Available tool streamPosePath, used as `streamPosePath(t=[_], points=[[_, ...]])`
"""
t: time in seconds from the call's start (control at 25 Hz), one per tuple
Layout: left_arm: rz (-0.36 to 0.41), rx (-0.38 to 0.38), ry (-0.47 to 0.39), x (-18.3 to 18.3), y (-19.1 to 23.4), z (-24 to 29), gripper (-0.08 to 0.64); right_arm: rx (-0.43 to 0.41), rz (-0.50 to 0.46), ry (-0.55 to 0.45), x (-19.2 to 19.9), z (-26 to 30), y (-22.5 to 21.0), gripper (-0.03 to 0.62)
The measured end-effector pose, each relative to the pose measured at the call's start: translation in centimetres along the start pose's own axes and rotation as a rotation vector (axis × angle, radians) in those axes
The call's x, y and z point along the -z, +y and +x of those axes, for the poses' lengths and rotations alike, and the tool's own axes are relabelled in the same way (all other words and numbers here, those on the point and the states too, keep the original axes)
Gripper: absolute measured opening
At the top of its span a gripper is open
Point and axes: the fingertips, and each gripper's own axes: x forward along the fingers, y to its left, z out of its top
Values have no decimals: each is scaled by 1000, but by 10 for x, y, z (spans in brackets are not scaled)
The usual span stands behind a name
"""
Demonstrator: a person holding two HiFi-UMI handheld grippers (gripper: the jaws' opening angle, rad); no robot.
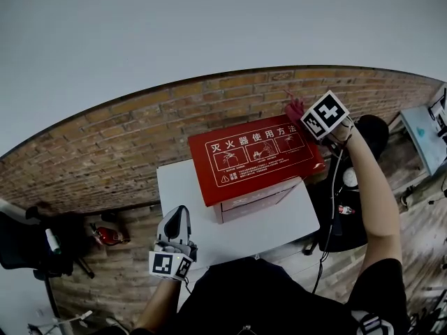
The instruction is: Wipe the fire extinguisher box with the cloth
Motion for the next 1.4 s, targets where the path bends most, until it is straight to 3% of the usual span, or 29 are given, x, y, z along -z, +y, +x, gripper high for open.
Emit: streamPosePath(t=[1.4], points=[[2,14,2,-3,-3,-22,38,-126,-37,-13,-25,-7,59,75]])
